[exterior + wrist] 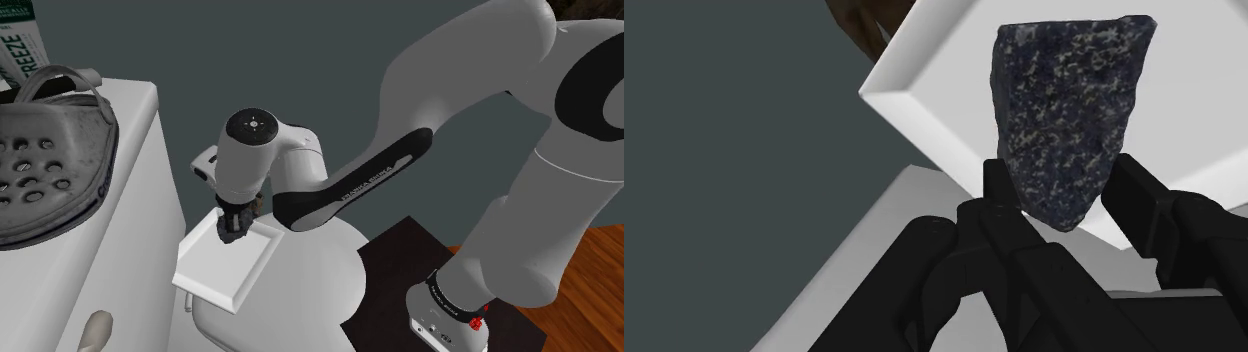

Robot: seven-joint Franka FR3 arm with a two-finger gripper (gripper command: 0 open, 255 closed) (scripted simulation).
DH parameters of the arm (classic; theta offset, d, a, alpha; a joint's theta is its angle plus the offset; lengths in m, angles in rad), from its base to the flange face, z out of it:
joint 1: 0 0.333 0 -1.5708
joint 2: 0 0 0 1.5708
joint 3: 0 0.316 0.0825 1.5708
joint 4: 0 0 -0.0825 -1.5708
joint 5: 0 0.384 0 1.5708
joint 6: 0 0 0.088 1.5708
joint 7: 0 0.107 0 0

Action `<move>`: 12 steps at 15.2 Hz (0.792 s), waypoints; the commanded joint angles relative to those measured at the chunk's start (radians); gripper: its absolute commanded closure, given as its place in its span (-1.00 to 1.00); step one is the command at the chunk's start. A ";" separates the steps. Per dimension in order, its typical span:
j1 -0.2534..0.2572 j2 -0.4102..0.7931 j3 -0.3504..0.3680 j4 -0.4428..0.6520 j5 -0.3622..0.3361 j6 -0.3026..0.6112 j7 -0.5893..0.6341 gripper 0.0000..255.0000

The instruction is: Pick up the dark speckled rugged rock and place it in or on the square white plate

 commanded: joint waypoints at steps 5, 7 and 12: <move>0.020 0.065 -0.032 -0.003 -0.089 0.052 0.076 1.00; 0.028 0.087 -0.044 -0.002 -0.120 0.067 0.102 1.00; 0.043 0.124 -0.066 0.002 -0.168 0.091 0.144 1.00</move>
